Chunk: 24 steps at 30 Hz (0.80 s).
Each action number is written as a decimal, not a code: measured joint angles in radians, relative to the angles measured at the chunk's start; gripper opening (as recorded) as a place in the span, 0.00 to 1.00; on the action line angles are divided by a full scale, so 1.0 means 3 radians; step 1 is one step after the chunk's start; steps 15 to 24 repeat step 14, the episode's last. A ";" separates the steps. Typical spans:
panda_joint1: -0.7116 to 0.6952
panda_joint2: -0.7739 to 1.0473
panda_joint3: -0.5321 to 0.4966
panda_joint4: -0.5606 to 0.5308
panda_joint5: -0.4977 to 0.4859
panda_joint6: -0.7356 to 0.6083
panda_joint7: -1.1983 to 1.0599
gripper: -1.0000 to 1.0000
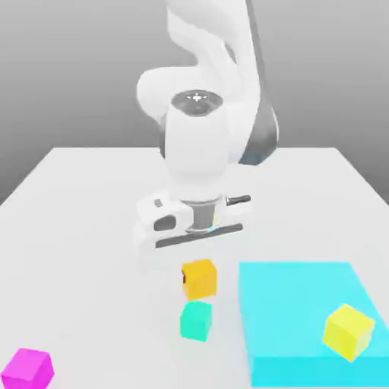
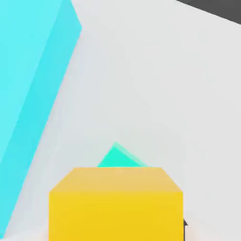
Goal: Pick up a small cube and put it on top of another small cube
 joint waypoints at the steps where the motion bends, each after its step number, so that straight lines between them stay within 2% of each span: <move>1: -0.0011 0.0113 0.0008 0.0005 0.0027 0.0106 -0.0017 0.00; 2: -0.0028 0.0229 0.0024 0.0009 0.0045 0.0215 -0.0027 0.00; 3: -0.0033 0.0288 0.0030 0.0011 0.0058 0.0271 -0.0036 1.00; 9: -0.0036 0.0318 0.0032 0.0012 0.0066 0.0300 -0.0042 1.00; 14: -0.0045 -0.0114 0.0021 -0.0006 -0.0028 -0.0106 0.0022 1.00; 24: -0.0045 -0.0114 0.0021 -0.0006 -0.0028 -0.0106 0.0022 1.00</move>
